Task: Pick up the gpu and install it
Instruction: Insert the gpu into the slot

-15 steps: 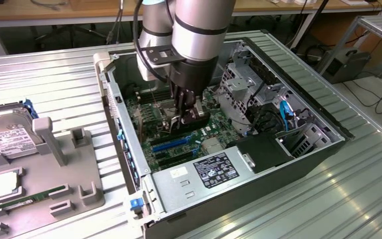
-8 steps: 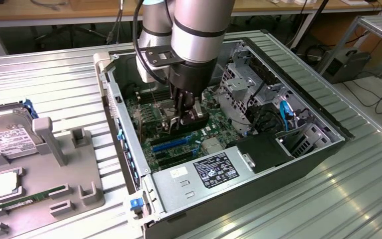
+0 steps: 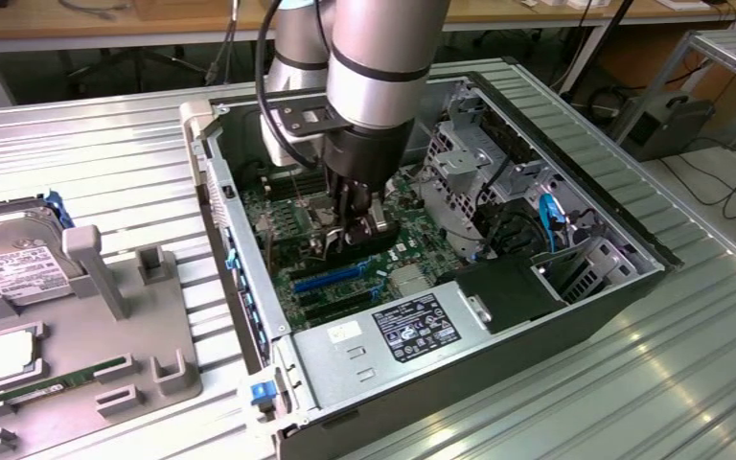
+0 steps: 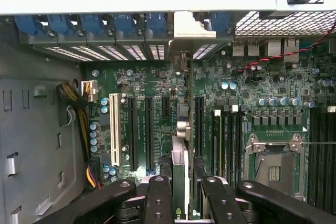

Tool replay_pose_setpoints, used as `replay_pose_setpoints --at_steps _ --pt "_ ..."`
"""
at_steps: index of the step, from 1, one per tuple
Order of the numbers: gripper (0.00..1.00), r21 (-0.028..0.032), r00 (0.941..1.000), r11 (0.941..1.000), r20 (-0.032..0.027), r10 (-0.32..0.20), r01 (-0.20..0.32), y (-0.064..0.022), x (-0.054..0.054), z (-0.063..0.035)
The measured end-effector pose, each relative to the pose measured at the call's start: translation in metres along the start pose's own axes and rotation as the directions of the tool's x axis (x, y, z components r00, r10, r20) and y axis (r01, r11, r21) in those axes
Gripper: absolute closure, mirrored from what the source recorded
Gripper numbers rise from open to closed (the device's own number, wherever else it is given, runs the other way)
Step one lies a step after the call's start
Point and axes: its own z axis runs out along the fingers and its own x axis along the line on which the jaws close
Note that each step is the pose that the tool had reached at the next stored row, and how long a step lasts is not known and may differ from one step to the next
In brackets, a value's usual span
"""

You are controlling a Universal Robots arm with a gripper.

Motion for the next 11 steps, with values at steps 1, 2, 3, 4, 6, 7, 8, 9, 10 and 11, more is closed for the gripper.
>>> replay_pose_setpoints --at_steps 1,2,3,4,6,7,8,9,10,11 --pt "0.74 0.0 1.0 1.0 0.0004 0.0 0.0 0.0002 0.0 0.0022" --pt "0.74 0.0 1.0 1.0 0.0005 0.0 0.0 0.0003 0.0 0.0033" --pt "0.74 -0.0001 1.0 1.0 0.0005 0.0 0.0 0.0004 0.0 0.004" --pt "0.74 -0.0001 1.0 1.0 0.0006 0.0 0.0 0.0006 0.0 0.0049" --pt "0.74 -0.0001 1.0 1.0 0.0005 0.0 0.0 0.0008 0.0001 0.0057" --pt "0.74 0.0 1.0 1.0 0.0006 0.0 0.0 0.0009 0.0001 0.0061" --pt "0.74 -0.0001 1.0 1.0 0.0004 0.0 0.0 0.001 0.0001 0.0063" --pt "0.74 -0.0001 1.0 1.0 0.0004 0.0 0.0 0.001 0.0001 0.0066" --pt "0.74 -0.0001 1.0 1.0 0.0006 0.0 0.0 0.0011 0.0001 0.007" --pt "0.74 0.0 1.0 1.0 0.0006 0.0 0.0 0.0013 0.0001 0.0074"
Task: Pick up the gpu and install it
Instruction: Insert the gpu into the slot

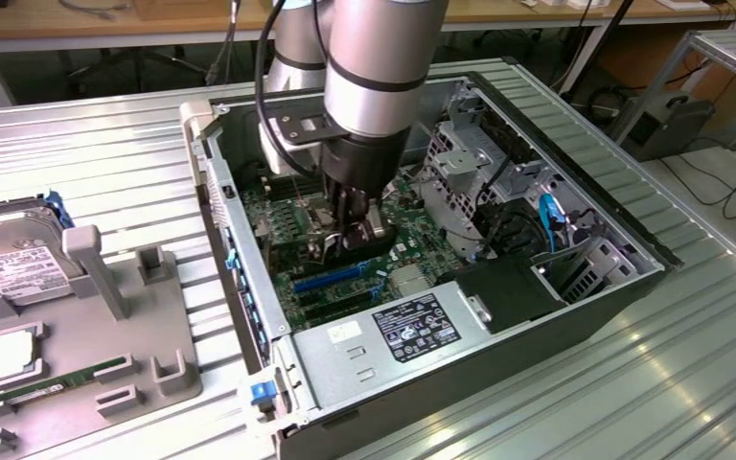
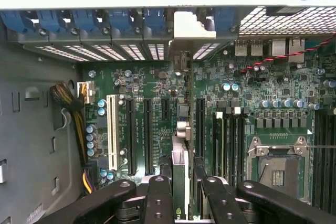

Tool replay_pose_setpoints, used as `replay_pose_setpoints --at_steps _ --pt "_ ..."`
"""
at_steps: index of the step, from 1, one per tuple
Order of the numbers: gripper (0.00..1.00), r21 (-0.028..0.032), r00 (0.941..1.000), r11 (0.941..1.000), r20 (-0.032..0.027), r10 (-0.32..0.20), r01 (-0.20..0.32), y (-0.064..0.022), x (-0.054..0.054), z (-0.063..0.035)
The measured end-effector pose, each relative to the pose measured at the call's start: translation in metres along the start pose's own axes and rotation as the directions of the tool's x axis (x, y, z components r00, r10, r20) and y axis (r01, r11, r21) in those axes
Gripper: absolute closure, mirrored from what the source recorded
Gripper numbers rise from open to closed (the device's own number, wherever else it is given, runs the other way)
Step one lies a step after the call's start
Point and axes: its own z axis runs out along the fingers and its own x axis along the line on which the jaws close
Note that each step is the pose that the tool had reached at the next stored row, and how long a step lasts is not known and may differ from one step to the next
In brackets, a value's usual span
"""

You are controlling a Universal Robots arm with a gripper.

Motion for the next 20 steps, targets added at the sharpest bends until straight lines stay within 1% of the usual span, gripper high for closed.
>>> replay_pose_setpoints --at_steps 4,9,10,11,12,14,16,20 --pt "0.74 0.0001 1.0 1.0 0.0014 0.0 0.0 0.0013 0.0 0.0026" --pt "0.74 -0.0001 1.0 1.0 0.0031 0.0 0.0 0.0019 0.0 0.0094" --pt "0.74 -0.0001 1.0 1.0 0.0044 0.0 0.0 0.0021 0.0 0.0111" --pt "0.74 -0.0002 1.0 1.0 0.0084 -0.001 0.001 0.0024 0.0 0.0133" --pt "0.74 -0.0003 0.9999 1.0 0.0138 -0.002 0.002 0.0028 0.0 0.0149" --pt "0.74 -0.0003 0.9998 1.0 0.018 -0.003 0.003 0.0031 0.0 0.016" --pt "0.74 -0.0004 0.9998 1.0 0.0198 -0.005 0.005 0.0035 0.0 0.0169" --pt "0.74 -0.0005 0.9997 0.9999 0.0199 -0.017 0.017 0.0035 0.0 0.0178"
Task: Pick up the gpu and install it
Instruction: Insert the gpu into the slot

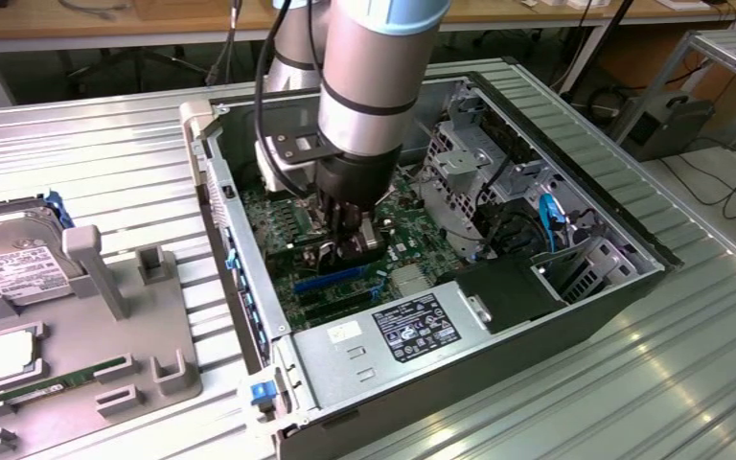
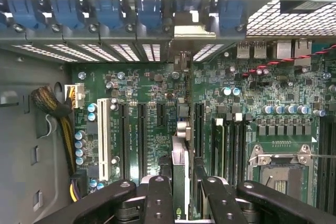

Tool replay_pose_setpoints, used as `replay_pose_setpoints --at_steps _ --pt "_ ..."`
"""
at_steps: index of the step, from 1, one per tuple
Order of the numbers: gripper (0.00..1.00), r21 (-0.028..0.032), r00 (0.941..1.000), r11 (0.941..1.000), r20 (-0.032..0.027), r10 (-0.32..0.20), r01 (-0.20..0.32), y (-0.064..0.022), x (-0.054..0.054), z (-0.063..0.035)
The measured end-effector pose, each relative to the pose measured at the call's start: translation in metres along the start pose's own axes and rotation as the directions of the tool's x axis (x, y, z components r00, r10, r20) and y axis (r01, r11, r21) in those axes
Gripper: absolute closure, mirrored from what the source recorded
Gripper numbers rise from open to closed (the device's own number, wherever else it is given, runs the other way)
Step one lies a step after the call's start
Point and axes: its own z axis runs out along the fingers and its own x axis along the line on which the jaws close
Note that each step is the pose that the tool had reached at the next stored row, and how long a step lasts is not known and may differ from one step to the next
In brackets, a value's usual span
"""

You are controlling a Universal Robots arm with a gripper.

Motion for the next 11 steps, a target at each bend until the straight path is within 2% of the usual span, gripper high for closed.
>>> replay_pose_setpoints --at_steps 6,11 --pt "0.74 -0.0006 0.9997 0.9997 -0.0002 -0.025 0.025 -0.0001 0.0 0.0015" --pt "0.74 -0.0008 0.9997 0.9997 -0.0002 -0.026 0.026 -0.0001 0.0002 0.0052"
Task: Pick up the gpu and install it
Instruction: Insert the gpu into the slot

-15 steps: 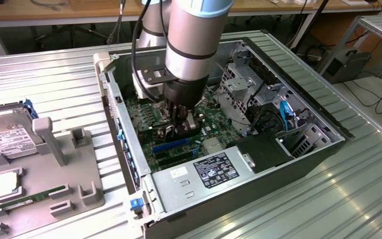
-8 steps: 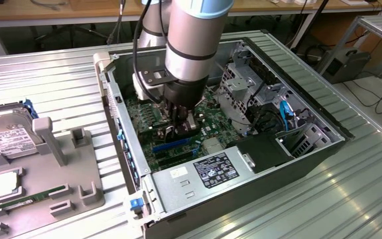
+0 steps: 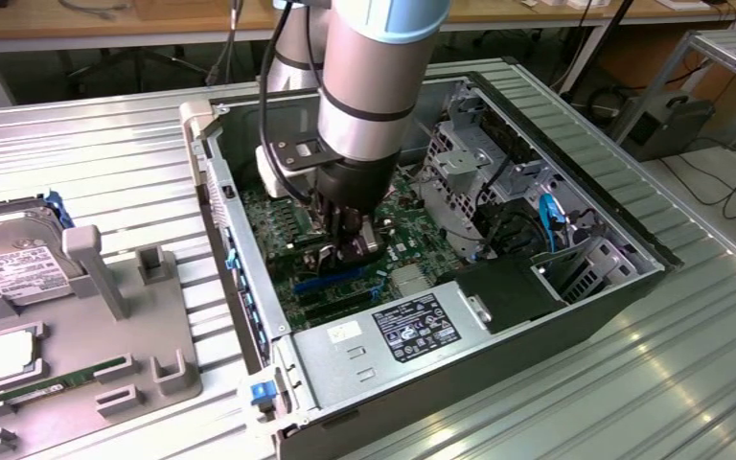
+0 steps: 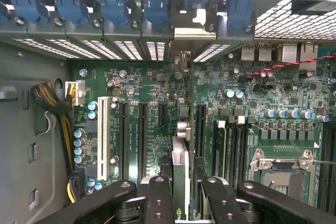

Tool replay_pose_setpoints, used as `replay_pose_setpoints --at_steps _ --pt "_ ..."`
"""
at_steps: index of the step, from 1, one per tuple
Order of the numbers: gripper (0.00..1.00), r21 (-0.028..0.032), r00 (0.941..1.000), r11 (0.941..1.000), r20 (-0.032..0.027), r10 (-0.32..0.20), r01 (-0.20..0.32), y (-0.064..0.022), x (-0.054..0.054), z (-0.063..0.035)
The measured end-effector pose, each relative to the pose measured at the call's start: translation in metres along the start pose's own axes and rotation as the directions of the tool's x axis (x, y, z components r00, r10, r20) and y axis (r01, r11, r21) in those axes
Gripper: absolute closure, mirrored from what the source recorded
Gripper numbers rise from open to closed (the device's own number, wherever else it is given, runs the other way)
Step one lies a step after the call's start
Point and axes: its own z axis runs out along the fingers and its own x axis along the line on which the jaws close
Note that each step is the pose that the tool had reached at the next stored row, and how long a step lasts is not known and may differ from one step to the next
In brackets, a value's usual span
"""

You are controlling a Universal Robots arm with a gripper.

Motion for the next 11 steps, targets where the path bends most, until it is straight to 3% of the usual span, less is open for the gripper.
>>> replay_pose_setpoints --at_steps 11 --pt "0.74 -0.0002 1.0 1.0 -0.0001 0.0 0.0 0.0002 0.0003 0.0042"
